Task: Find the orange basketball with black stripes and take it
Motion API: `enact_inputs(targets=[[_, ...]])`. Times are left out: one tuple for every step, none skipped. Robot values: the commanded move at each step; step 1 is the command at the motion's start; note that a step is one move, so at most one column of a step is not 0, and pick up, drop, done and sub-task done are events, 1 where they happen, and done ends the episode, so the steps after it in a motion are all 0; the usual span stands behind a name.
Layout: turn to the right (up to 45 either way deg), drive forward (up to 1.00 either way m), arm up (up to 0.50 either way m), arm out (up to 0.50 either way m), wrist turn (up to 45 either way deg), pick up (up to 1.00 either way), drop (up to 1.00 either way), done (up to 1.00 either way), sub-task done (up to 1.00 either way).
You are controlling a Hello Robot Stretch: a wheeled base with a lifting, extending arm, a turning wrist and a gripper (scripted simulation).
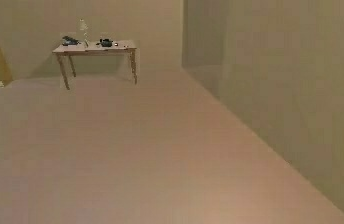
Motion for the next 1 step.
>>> enact_inputs(targets=[[3.0, 0.00, 0.00, 0.00, 0.0, 0.00, 0.00, 0.00, 0.00]])
